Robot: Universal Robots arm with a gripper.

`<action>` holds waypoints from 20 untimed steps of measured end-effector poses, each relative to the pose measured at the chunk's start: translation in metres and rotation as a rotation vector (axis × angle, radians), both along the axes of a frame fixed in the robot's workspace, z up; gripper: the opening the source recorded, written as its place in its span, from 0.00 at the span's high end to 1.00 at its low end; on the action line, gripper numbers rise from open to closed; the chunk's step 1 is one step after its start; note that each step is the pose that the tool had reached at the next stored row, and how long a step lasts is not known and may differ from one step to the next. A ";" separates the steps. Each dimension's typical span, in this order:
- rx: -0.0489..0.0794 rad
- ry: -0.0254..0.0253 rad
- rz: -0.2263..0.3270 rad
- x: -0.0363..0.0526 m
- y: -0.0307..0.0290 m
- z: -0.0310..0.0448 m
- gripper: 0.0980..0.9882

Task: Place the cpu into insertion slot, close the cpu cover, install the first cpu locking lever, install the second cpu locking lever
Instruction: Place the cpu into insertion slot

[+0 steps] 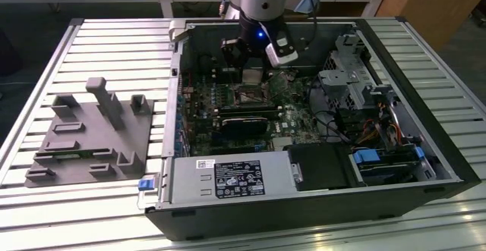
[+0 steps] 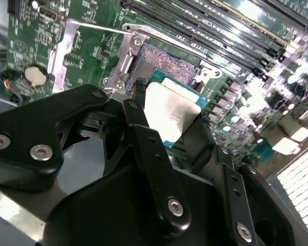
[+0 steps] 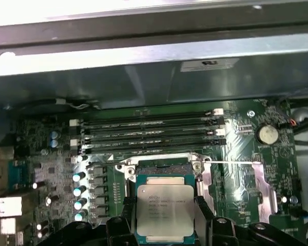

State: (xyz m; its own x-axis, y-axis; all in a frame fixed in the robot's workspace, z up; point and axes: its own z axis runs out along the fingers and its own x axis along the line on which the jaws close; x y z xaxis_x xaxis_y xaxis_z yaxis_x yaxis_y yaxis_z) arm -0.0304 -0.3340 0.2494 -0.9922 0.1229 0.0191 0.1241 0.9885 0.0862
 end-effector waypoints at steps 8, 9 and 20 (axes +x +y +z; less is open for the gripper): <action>-0.001 0.0000 -0.140 0.0000 0.0000 -0.0010 0.51; -0.001 0.0000 -0.158 0.0000 0.0000 -0.0011 0.51; -0.003 0.0000 -0.343 0.0000 0.0000 -0.0022 0.51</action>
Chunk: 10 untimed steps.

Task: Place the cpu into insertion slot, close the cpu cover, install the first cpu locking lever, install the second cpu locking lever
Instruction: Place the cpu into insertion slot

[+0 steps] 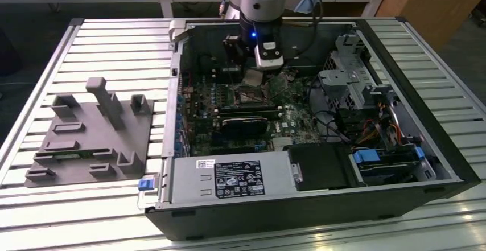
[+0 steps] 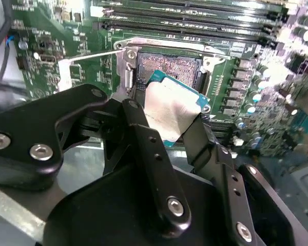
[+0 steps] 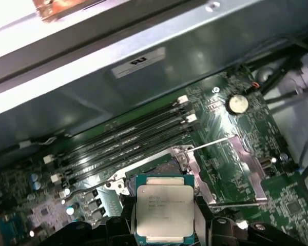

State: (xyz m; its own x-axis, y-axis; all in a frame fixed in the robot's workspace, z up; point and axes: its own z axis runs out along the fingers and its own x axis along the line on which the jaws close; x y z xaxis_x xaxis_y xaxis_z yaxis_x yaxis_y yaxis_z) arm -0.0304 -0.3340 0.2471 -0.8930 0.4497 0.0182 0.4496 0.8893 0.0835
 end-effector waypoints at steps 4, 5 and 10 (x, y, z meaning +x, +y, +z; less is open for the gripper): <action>0.000 0.0000 -0.068 0.0000 0.0000 -0.0003 0.51; 0.000 -0.0001 -0.084 0.0000 0.0000 -0.0003 0.51; 0.000 -0.0001 -0.170 0.0000 0.0000 -0.0006 0.51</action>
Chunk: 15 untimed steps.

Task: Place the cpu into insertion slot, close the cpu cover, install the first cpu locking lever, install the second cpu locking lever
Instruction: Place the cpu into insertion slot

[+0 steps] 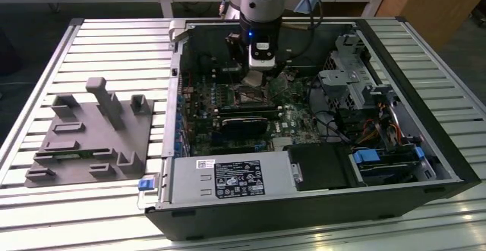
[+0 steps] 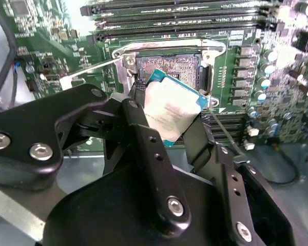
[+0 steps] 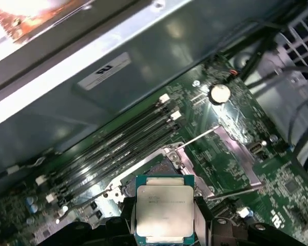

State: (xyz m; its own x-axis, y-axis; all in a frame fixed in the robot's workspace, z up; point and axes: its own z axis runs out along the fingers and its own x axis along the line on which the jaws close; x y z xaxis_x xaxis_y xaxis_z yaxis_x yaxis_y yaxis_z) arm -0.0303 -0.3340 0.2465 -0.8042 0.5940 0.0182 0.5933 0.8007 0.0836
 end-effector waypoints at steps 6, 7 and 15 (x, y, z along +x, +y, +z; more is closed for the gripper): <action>0.000 0.0000 -0.102 0.0000 0.0000 -0.0004 0.51; 0.000 0.0000 -0.119 0.0000 0.0000 -0.0005 0.51; 0.000 0.0000 -0.253 0.0000 0.0000 -0.0012 0.51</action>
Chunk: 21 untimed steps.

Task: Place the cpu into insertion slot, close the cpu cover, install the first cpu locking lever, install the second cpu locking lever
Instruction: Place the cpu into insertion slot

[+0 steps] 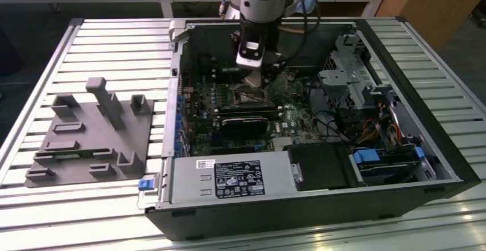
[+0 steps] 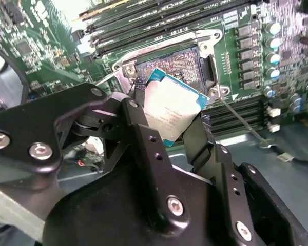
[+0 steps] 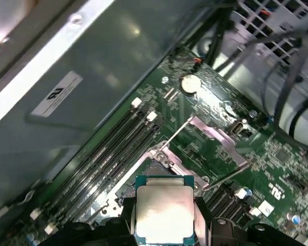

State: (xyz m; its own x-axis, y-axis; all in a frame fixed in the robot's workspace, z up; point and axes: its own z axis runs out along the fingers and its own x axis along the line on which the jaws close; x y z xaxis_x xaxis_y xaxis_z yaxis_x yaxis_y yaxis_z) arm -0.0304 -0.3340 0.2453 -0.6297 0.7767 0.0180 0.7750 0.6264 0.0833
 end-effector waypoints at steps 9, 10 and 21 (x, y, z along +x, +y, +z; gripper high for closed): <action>0.000 0.0000 -0.151 0.0000 0.0000 -0.0010 0.51; 0.000 0.0000 -0.168 0.0000 0.0000 -0.0011 0.51; 0.000 0.0000 -0.359 0.0000 0.0000 -0.0025 0.51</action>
